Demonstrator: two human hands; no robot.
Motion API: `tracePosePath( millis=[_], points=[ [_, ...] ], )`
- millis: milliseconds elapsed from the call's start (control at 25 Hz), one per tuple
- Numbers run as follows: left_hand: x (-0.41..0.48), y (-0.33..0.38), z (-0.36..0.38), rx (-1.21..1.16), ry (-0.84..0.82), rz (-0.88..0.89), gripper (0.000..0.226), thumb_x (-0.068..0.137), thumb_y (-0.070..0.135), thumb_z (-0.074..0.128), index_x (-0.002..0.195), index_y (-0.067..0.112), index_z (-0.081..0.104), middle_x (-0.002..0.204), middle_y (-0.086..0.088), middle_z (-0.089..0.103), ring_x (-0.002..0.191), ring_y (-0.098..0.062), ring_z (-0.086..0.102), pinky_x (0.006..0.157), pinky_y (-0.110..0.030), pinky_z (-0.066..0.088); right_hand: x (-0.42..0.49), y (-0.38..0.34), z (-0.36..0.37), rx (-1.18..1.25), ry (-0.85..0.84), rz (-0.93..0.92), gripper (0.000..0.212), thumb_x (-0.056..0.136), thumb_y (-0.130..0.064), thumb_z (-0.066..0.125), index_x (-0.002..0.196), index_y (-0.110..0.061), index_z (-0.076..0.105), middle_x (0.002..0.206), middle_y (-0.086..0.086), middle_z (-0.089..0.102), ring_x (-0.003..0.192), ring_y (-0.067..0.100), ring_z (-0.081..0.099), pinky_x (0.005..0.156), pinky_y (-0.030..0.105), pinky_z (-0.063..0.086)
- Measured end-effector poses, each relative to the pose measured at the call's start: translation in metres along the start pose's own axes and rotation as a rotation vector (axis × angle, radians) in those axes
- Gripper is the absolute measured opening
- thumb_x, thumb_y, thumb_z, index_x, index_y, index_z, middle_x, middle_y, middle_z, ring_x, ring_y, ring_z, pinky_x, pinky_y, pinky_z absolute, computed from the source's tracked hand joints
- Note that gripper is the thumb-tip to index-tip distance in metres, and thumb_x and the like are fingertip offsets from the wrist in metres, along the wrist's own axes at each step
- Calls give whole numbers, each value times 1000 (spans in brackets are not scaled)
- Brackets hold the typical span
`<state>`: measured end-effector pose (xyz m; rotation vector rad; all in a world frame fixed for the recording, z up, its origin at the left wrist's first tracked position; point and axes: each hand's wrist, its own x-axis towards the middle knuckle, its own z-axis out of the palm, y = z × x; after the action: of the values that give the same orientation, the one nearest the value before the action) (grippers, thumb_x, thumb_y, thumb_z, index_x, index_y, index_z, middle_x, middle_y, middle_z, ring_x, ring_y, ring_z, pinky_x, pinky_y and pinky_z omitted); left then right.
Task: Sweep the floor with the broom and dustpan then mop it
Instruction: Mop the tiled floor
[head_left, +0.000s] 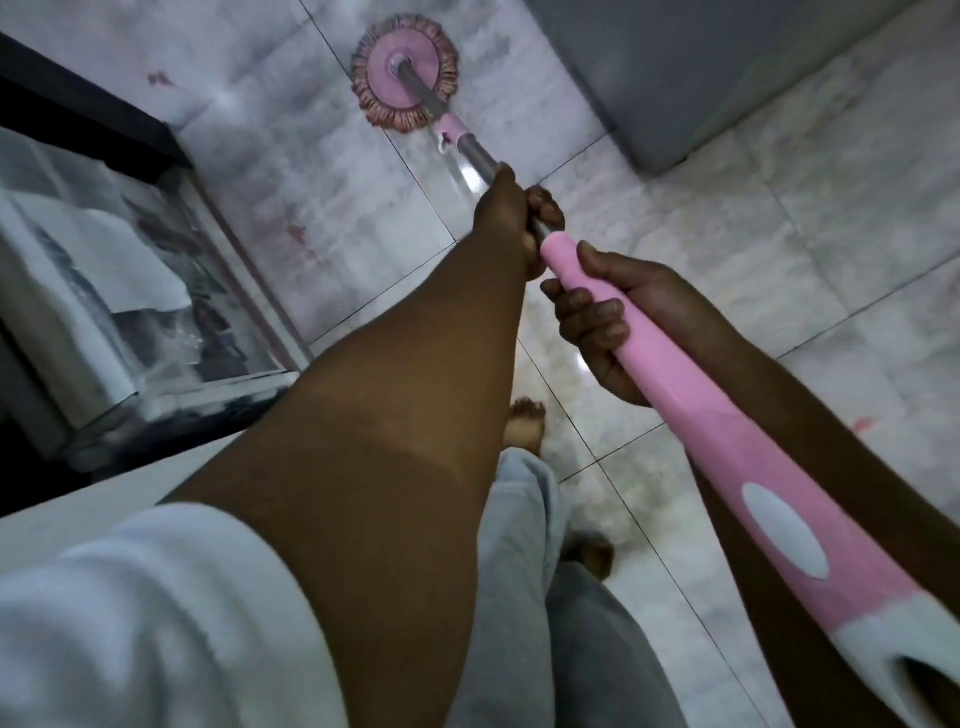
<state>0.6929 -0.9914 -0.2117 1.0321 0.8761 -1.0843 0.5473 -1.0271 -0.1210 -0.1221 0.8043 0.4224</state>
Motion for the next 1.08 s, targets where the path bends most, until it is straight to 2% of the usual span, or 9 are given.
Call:
tracePosePath(
  millis=[200, 360, 480, 600, 720, 880, 1080],
  points=[
    [-22, -49, -2, 76, 54, -25, 39, 100, 42, 49, 74, 15, 39, 47, 4, 34, 27, -6, 30, 32, -9, 28, -34, 33, -33, 76, -8, -51, 27, 83, -31, 57, 92, -7, 51, 61, -5, 45, 37, 2, 43, 33, 10, 35],
    [-59, -128, 2, 162, 35, -76, 42, 100, 44, 45, 71, 15, 38, 50, 3, 33, 27, -7, 29, 32, -9, 27, -99, 76, -72, 163, 7, -99, 27, 86, -32, 54, 95, -6, 52, 61, -4, 47, 37, 2, 44, 33, 10, 36],
    [-95, -193, 3, 194, 7, -145, 47, 100, 47, 44, 67, 15, 37, 45, 3, 32, 28, -8, 27, 32, -9, 25, -155, 116, -103, 231, 52, -139, 28, 89, -32, 56, 97, -5, 53, 62, -3, 48, 37, 3, 44, 31, 13, 36],
    [-127, -256, -2, 240, -16, -208, 50, 100, 49, 44, 63, 16, 37, 37, 3, 31, 25, -8, 26, 33, -8, 25, -206, 153, -129, 292, 86, -156, 31, 83, -29, 61, 100, -4, 54, 60, -1, 48, 35, 5, 44, 28, 16, 38],
    [-151, -297, -8, 293, -22, -264, 49, 98, 51, 48, 65, 15, 40, 42, 3, 33, 28, -9, 27, 34, -10, 27, -239, 182, -143, 360, 76, -169, 32, 82, -28, 61, 101, -4, 54, 60, 2, 48, 34, 7, 45, 27, 20, 39],
    [-148, -288, -8, 299, -19, -265, 48, 97, 51, 48, 67, 14, 41, 41, 3, 34, 28, -9, 28, 35, -11, 28, -232, 179, -142, 323, 91, -175, 31, 86, -30, 59, 100, -3, 58, 59, 2, 48, 33, 7, 43, 27, 20, 38],
    [-102, -215, 30, 322, -16, -201, 48, 98, 50, 48, 68, 13, 41, 45, 1, 33, 28, -9, 28, 34, -11, 28, -177, 108, -111, 291, 100, -167, 33, 89, -34, 57, 101, -3, 58, 59, 1, 47, 33, 5, 43, 27, 19, 37]
  ],
)
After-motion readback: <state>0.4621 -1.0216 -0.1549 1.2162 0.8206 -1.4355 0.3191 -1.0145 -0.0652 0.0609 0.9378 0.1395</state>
